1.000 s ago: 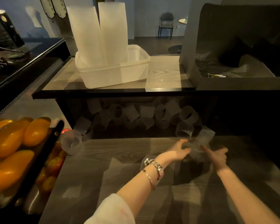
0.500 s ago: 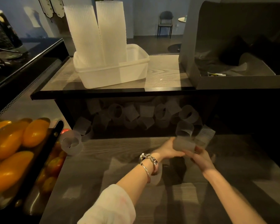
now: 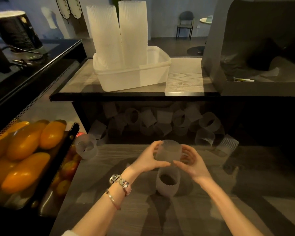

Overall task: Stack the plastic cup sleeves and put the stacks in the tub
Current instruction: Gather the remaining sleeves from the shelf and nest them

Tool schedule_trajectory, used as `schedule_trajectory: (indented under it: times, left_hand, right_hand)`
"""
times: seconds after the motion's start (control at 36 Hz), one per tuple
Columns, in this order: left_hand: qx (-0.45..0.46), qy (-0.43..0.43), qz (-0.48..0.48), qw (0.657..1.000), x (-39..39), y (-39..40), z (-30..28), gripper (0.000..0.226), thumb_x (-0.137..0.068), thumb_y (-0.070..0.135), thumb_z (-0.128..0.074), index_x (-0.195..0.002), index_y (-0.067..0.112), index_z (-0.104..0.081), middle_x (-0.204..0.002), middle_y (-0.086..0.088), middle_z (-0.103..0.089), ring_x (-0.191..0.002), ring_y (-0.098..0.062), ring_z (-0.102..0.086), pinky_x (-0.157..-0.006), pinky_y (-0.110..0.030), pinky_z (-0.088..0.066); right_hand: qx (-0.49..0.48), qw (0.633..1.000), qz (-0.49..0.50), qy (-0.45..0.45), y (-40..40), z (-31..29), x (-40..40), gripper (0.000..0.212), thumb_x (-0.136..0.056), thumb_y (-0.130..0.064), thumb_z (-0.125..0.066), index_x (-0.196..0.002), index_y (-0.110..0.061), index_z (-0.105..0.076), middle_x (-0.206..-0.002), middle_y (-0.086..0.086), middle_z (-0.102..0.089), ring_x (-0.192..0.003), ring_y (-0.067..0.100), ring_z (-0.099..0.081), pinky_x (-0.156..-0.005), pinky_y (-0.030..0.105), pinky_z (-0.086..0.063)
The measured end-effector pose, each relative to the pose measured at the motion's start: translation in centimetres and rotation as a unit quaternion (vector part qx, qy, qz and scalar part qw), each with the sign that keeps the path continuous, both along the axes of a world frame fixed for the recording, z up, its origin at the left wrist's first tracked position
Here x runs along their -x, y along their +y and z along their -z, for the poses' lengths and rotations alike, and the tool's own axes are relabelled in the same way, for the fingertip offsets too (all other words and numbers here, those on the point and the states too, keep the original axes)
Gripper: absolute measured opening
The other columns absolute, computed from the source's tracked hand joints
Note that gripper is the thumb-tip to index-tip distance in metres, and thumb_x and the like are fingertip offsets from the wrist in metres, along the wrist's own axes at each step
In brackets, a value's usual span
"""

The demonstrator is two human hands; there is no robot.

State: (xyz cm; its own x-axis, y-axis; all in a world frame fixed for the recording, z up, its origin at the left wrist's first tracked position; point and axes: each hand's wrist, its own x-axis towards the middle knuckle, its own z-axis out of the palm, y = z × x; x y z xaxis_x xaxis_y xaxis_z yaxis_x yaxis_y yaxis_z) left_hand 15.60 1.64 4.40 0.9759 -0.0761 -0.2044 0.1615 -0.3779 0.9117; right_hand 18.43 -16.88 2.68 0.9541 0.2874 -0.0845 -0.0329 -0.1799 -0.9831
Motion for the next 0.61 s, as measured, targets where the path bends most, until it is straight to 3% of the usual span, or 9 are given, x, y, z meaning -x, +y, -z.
schedule_trajectory:
  times: [0.11, 0.19, 0.28, 0.36, 0.44, 0.53, 0.61]
  left_hand:
    - [-0.010, -0.014, 0.004, 1.000, 2.3, 0.0, 0.2, 0.084, -0.072, 0.022, -0.079, -0.141, 0.022, -0.032, -0.136, 0.006, -0.045, -0.123, -0.010, -0.046, -0.100, -0.025, -0.043]
    - [-0.008, -0.018, 0.007, 1.000, 3.9, -0.2, 0.9, 0.084, -0.070, 0.030, -0.080, -0.139, 0.030, -0.032, -0.133, 0.013, -0.045, -0.121, -0.001, -0.044, -0.100, -0.018, -0.040]
    - [-0.011, -0.023, 0.000, 1.000, 5.1, -0.7, 2.0, 0.082, -0.070, 0.030, -0.079, -0.137, 0.036, -0.031, -0.133, 0.016, -0.046, -0.123, 0.003, -0.042, -0.103, -0.016, -0.035]
    - [-0.027, -0.027, -0.012, 0.999, 5.7, -1.3, 3.3, 0.080, -0.070, 0.028, -0.078, -0.128, 0.048, -0.028, -0.126, 0.027, -0.045, -0.119, 0.009, -0.042, -0.096, -0.004, -0.032]
    - [-0.050, -0.042, -0.019, 0.998, 5.9, -2.1, 4.5, 0.082, -0.070, 0.020, -0.077, -0.127, 0.046, -0.023, -0.120, 0.030, -0.041, -0.115, 0.008, -0.042, -0.086, 0.006, -0.028]
    - [-0.036, -0.052, -0.032, 0.997, 5.9, -2.6, 5.8, 0.079, -0.069, 0.012, -0.078, -0.122, 0.042, -0.028, -0.122, 0.023, -0.044, -0.119, 0.003, -0.044, -0.094, -0.001, -0.029]
    - [-0.028, -0.055, -0.046, 0.997, 6.1, -2.8, 6.7, 0.077, -0.068, 0.019, -0.080, -0.121, 0.047, -0.032, -0.124, 0.027, -0.045, -0.117, 0.013, -0.043, -0.097, -0.007, -0.033]
  right_hand:
    - [0.018, 0.999, -0.036, -0.010, -0.3, 0.0, 1.2, 0.062, -0.062, -0.013, -0.083, -0.111, -0.035, -0.053, -0.112, -0.012, -0.062, -0.106, 0.006, -0.058, -0.088, 0.023, -0.048]
    - [0.019, 0.998, -0.049, -0.030, -0.8, 0.4, 2.4, 0.063, -0.063, -0.003, -0.083, -0.111, -0.031, -0.053, -0.115, -0.009, -0.062, -0.107, 0.006, -0.059, -0.093, 0.024, -0.047]
    - [0.022, 0.996, -0.056, -0.058, -1.5, 1.2, 3.3, 0.065, -0.063, -0.001, -0.083, -0.113, -0.030, -0.053, -0.116, -0.008, -0.062, -0.107, 0.002, -0.058, -0.092, 0.016, -0.046]
    - [0.040, 0.995, -0.066, -0.059, -1.9, 2.0, 3.9, 0.064, -0.063, -0.005, -0.084, -0.113, -0.031, -0.053, -0.115, -0.011, -0.061, -0.108, -0.001, -0.057, -0.092, 0.013, -0.044]
    - [0.057, 0.995, -0.077, -0.038, -2.3, 3.1, 4.0, 0.062, -0.063, -0.006, -0.083, -0.111, -0.032, -0.052, -0.115, -0.013, -0.061, -0.111, -0.001, -0.055, -0.095, 0.018, -0.043]
    - [0.076, 0.993, -0.080, -0.027, -2.3, 4.2, 4.1, 0.062, -0.062, -0.006, -0.083, -0.110, -0.030, -0.052, -0.114, -0.012, -0.061, -0.110, -0.001, -0.055, -0.094, 0.019, -0.043]
    - [0.079, 0.994, -0.071, -0.024, -2.3, 4.8, 4.1, 0.063, -0.061, -0.004, -0.083, -0.110, -0.028, -0.053, -0.112, -0.013, -0.062, -0.109, -0.001, -0.056, -0.091, 0.013, -0.044]
